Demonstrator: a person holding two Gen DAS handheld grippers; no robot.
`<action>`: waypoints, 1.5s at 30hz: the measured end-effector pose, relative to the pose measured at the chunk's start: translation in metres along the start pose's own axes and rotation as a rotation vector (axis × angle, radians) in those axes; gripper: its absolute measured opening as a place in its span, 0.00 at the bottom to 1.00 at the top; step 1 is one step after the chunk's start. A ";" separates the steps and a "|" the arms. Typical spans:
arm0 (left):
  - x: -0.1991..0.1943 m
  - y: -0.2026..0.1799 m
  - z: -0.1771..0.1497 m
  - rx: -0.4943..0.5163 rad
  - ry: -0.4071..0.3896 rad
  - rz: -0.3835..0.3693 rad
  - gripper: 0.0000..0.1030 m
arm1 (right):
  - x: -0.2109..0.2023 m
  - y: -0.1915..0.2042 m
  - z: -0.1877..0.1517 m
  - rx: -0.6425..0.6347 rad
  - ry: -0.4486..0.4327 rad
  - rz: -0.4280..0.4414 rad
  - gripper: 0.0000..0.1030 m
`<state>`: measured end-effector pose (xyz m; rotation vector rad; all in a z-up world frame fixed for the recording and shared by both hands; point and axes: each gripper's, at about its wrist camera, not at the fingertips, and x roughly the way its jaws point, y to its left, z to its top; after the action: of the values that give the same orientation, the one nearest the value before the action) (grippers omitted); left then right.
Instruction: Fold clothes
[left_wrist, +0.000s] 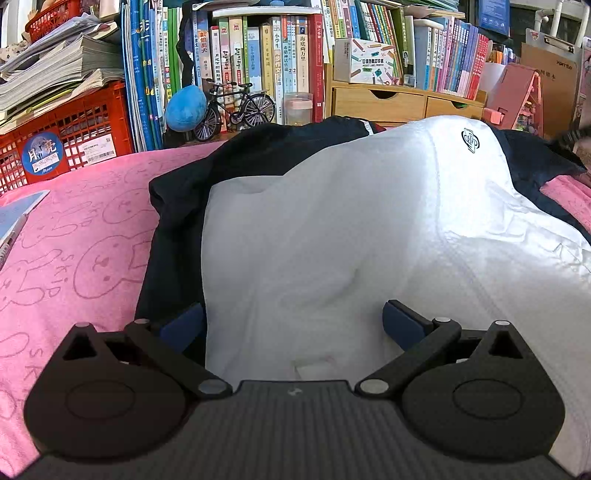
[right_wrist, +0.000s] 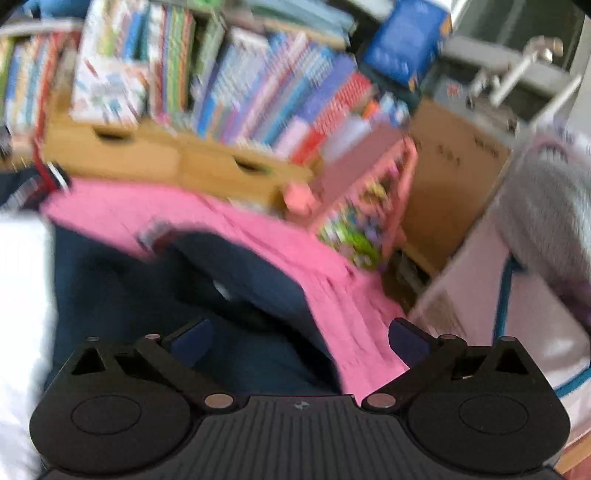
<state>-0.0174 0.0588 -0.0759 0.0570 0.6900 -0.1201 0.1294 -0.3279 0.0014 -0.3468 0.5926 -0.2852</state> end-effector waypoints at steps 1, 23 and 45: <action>0.000 0.000 0.000 -0.001 0.000 0.000 1.00 | -0.005 0.010 0.012 0.015 -0.030 0.019 1.00; 0.140 0.038 0.178 -0.031 0.163 0.044 1.00 | -0.018 0.129 -0.054 -0.175 0.028 0.695 0.82; 0.087 0.062 0.185 -0.269 -0.205 0.397 0.02 | -0.006 0.116 -0.069 -0.063 -0.019 0.735 0.94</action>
<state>0.1740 0.0949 0.0121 -0.0759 0.4740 0.3440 0.1022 -0.2375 -0.0952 -0.1725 0.6718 0.4427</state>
